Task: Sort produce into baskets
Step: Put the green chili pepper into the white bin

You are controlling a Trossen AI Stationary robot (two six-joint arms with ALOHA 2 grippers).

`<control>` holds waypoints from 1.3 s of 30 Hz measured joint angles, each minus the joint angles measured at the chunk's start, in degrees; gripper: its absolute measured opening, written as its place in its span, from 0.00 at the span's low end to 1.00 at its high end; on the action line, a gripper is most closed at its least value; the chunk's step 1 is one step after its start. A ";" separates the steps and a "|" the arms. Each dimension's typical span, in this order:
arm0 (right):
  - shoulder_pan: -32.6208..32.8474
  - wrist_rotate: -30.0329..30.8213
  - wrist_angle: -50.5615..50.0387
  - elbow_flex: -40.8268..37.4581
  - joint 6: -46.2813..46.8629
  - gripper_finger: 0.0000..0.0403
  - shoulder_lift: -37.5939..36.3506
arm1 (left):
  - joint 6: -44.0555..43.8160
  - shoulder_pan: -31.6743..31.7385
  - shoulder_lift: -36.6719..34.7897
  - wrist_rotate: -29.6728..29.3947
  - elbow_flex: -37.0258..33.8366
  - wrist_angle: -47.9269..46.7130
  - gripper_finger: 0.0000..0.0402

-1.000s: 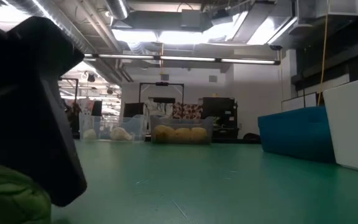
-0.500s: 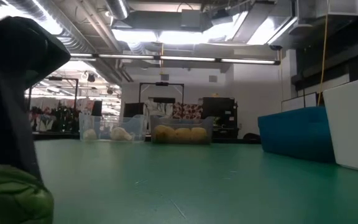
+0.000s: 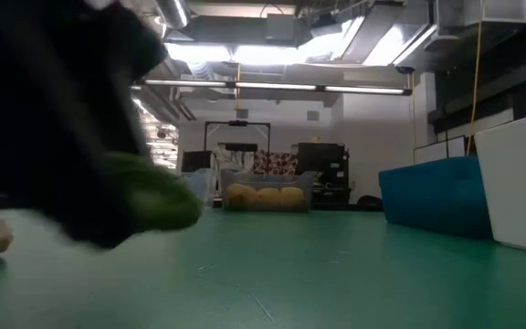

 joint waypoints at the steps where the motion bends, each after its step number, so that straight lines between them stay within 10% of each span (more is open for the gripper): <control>1: 0.00 -0.43 0.02 0.00 0.00 0.57 0.00 | 1.51 0.71 -0.32 0.00 0.00 -0.40 0.23; 16: 0.05 -3.44 -0.08 -0.02 0.04 0.57 -0.74 | 36.16 19.46 -3.23 4.15 0.00 28.84 0.23; 23: 0.06 -4.19 -1.52 -0.02 0.94 0.57 -3.52 | 39.97 25.56 -2.00 21.49 0.11 48.71 0.22; 39: 0.04 -1.39 -3.24 0.00 1.01 0.57 -5.51 | 39.76 26.67 14.68 28.31 12.66 61.82 0.22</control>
